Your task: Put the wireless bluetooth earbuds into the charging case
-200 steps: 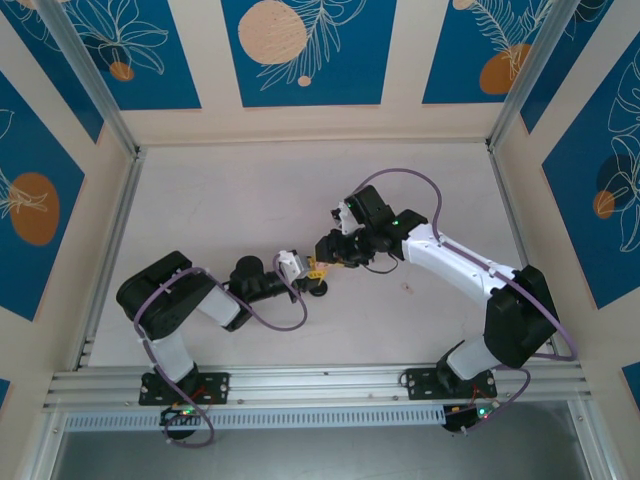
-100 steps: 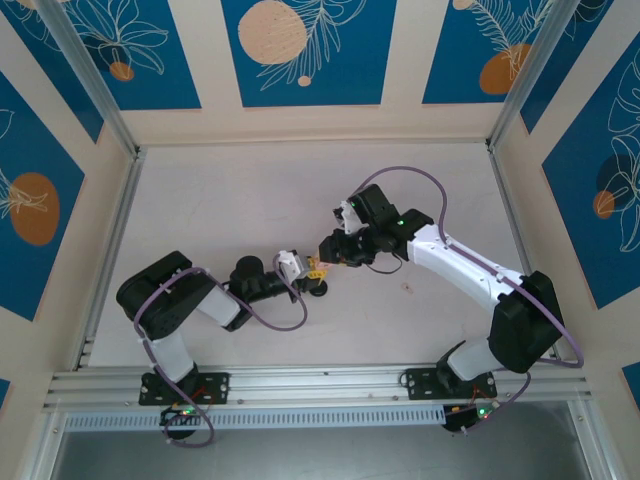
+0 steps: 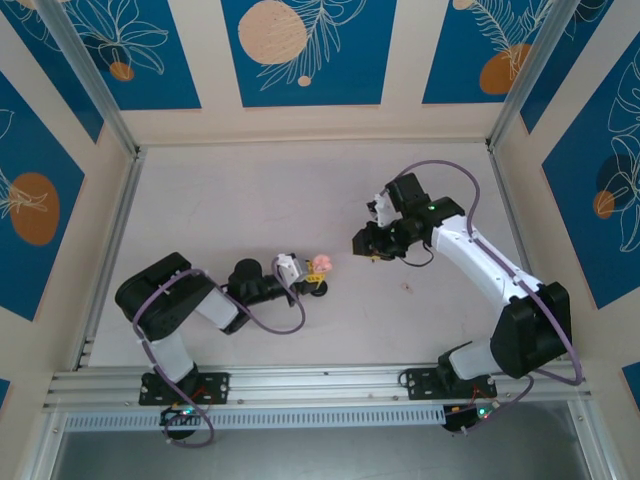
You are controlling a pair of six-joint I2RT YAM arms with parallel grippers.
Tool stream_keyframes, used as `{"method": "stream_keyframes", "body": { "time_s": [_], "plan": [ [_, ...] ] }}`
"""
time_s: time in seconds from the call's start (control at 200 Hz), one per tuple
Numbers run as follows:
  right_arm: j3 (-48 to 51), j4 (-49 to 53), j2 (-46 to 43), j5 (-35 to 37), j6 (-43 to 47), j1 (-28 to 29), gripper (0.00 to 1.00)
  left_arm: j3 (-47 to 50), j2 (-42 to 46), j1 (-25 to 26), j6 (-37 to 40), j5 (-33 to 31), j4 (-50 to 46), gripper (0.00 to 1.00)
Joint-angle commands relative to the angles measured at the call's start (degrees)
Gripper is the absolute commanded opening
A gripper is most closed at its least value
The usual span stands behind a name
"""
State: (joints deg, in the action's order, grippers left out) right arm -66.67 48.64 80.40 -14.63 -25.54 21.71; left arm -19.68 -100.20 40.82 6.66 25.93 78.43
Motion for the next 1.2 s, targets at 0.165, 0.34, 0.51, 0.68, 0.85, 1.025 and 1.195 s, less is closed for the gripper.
{"method": "stream_keyframes", "body": {
  "time_s": [0.165,0.34,0.51,0.68,0.85,1.025,1.195],
  "plan": [
    [1.2,11.4,4.4,2.2,7.2,-11.3,0.33,1.6,1.7,0.9,2.0,2.0,1.9,0.05],
    [2.6,12.4,8.8,7.5,8.0,-15.8,0.37,1.6,1.4,1.1,2.0,1.9,2.1,0.05],
    [3.8,10.1,13.0,8.1,8.6,-18.5,0.39,1.6,1.3,1.3,2.0,1.5,2.1,0.05],
    [4.8,7.7,15.9,7.7,8.3,-18.7,0.42,1.8,1.2,1.4,2.1,1.1,2.2,0.05],
    [5.9,6.3,19.0,7.2,8.0,-18.7,0.45,1.6,1.1,1.4,2.0,1.0,2.2,0.05],
    [6.6,5.5,20.1,8.1,8.0,-18.6,0.46,1.5,1.0,1.4,2.0,0.9,2.1,0.06],
    [6.8,5.2,21.2,7.9,8.1,-17.9,0.46,1.4,0.9,1.5,2.0,0.6,2.1,0.06]
  ]
}}
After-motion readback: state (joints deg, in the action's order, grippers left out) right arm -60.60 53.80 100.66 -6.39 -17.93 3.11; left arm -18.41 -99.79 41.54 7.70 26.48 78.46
